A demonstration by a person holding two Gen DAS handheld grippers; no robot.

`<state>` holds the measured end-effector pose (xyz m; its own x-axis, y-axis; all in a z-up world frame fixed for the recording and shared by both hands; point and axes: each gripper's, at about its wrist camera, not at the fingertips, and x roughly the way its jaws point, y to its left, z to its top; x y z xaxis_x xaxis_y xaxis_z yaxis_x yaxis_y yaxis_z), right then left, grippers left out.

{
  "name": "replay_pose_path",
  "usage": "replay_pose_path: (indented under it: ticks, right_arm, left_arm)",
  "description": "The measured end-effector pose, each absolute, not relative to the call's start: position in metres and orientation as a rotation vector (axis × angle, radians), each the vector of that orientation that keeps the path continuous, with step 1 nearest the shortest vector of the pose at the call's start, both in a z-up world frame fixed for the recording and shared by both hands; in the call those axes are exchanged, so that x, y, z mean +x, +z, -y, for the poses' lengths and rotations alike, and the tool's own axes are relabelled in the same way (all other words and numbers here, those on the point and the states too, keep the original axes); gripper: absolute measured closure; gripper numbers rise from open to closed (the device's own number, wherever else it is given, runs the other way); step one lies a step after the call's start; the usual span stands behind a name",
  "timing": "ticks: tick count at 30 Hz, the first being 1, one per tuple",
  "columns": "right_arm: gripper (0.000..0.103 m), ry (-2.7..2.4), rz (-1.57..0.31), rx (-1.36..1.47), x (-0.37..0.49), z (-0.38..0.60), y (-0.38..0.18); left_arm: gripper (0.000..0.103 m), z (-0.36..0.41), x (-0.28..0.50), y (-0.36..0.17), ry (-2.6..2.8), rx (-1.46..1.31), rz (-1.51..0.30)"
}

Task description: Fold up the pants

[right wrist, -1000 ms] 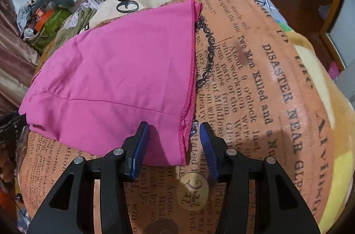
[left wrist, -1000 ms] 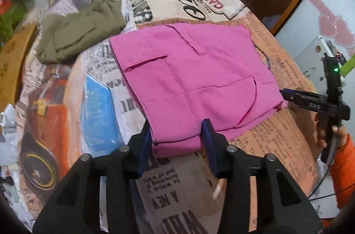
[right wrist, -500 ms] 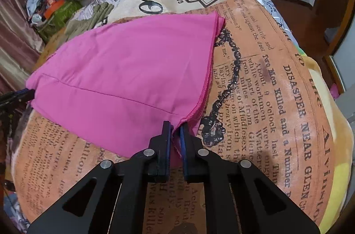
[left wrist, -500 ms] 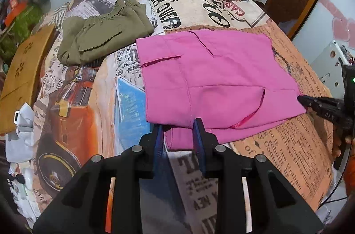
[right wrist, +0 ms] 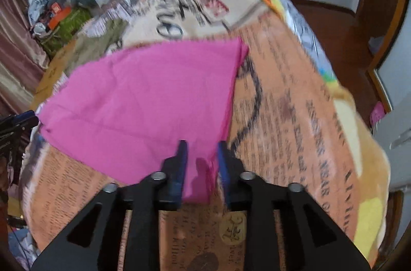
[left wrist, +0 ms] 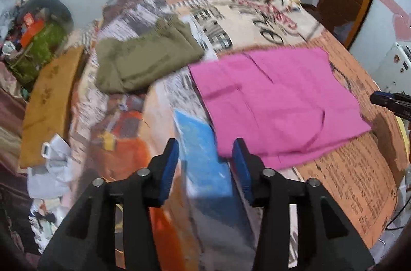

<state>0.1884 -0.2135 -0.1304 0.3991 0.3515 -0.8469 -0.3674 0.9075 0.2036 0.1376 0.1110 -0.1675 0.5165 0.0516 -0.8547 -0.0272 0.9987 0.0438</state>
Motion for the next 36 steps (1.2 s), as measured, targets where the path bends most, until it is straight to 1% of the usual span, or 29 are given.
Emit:
replay_pose_path:
  ticks: [1,3,5,7,8,13,20,27,36]
  right_arm:
    - [0.069,0.464,-1.036,-0.031,0.189,0.21,-0.122]
    - [0.068,0.479,-1.002,-0.054,0.193,0.204,-0.112]
    - [0.063,0.495,-0.98,-0.066,0.196,0.196,-0.105]
    - [0.055,0.508,-0.947,-0.071,0.202,0.19,-0.099]
    - [0.055,0.51,-0.931,-0.073,0.205,0.188,-0.096]
    - [0.055,0.497,-0.927,-0.062,0.232,0.184,-0.1]
    - [0.055,0.451,-0.974,-0.035,0.271,0.192,-0.123]
    - [0.055,0.401,-1.017,-0.003,0.312,0.195,-0.154]
    - [0.055,0.366,-1.066,0.025,0.348,0.192,-0.187]
  left_arm:
    - [0.053,-0.113,0.141,-0.163,0.05,0.028,-1.018]
    - [0.048,-0.117,0.15,-0.154,0.051,0.025,-1.001]
    - [0.04,-0.12,0.161,-0.146,0.047,0.014,-0.987]
    - [0.037,-0.12,0.174,-0.14,0.045,0.0,-0.967]
    - [0.036,-0.121,0.181,-0.139,0.045,-0.003,-0.962]
    - [0.035,-0.125,0.215,-0.144,0.057,-0.011,-0.967]
    - [0.035,-0.14,0.257,-0.174,0.066,-0.063,-1.034]
    - [0.035,-0.154,0.283,-0.208,0.056,-0.142,-1.106]
    - [0.035,-0.152,0.299,-0.237,0.006,-0.197,-1.174]
